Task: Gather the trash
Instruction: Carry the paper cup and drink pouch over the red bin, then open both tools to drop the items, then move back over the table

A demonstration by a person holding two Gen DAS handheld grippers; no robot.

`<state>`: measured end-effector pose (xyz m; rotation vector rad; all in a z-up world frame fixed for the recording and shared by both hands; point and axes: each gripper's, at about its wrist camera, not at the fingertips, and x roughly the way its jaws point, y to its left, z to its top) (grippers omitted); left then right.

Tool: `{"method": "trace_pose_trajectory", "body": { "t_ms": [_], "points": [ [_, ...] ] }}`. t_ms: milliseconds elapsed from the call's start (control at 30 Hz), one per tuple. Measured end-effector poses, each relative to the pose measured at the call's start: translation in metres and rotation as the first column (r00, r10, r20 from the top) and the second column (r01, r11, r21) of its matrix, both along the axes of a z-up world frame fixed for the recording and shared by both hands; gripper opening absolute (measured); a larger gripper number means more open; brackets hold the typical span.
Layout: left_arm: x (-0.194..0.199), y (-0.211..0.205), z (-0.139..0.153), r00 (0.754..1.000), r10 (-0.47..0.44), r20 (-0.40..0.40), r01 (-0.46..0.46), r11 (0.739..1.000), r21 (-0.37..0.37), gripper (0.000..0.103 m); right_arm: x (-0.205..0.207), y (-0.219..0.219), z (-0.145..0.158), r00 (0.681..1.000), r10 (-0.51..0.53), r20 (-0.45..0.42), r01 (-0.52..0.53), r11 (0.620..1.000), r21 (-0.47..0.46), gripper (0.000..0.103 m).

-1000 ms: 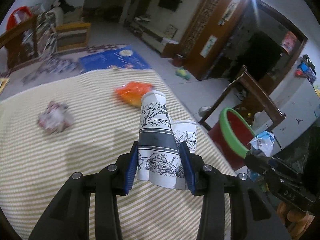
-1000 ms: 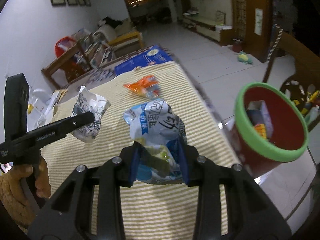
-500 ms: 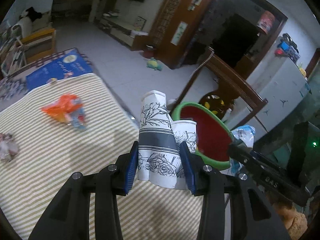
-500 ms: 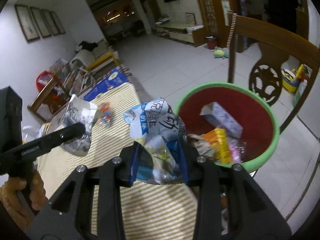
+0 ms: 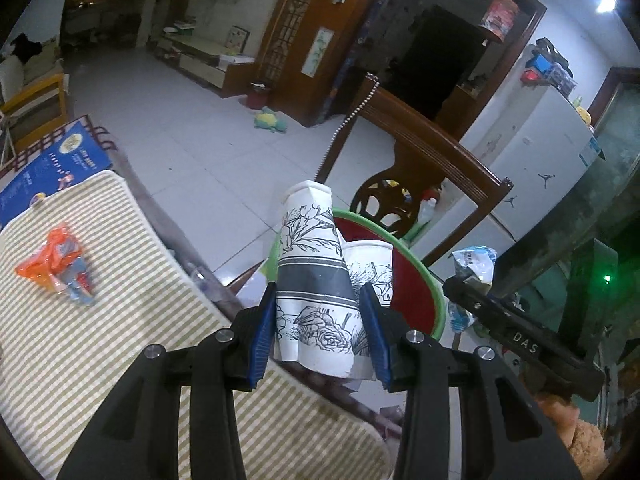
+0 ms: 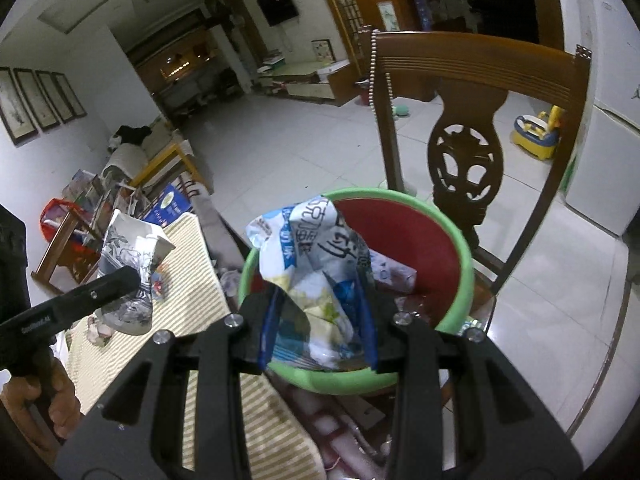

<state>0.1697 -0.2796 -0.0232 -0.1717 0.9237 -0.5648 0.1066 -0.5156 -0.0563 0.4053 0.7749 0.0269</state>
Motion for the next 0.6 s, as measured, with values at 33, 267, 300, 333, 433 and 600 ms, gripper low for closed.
{"method": "trace_pose_trajectory", "body": {
  "t_ms": [33, 267, 300, 333, 433, 600],
  "points": [
    [0.001, -0.003, 0.000, 1.000, -0.005, -0.003, 0.005, 1.000, -0.003, 0.039, 0.001, -0.002, 0.000, 1.000, -0.002, -0.001, 0.002, 1.000, 0.000, 0.034],
    [0.011, -0.025, -0.008, 0.999, -0.040, -0.033, 0.039, 0.999, -0.013, 0.039, 0.005, -0.009, -0.003, 1.000, -0.009, -0.009, 0.009, 1.000, -0.008, 0.034],
    [0.013, -0.029, -0.010, 0.998, -0.045, -0.041, 0.044, 0.999, -0.015, 0.039, 0.007, -0.010, -0.003, 1.000, -0.009, -0.009, 0.009, 1.000, -0.010, 0.034],
    [0.015, -0.032, -0.012, 0.998, -0.048, -0.047, 0.047, 0.999, -0.015, 0.039, 0.008, -0.010, -0.002, 1.000, -0.009, -0.007, 0.009, 1.000, -0.013, 0.034],
    [0.020, -0.040, -0.020, 0.996, -0.060, -0.071, 0.059, 0.998, -0.019, 0.039, 0.011, -0.013, -0.001, 1.000, -0.014, 0.000, 0.014, 1.000, -0.013, 0.034],
    [0.032, -0.055, -0.029, 0.991, -0.083, -0.105, 0.080, 0.996, -0.032, 0.039, 0.015, -0.019, -0.001, 0.999, -0.039, -0.001, 0.039, 0.999, -0.017, 0.037]
  ]
}}
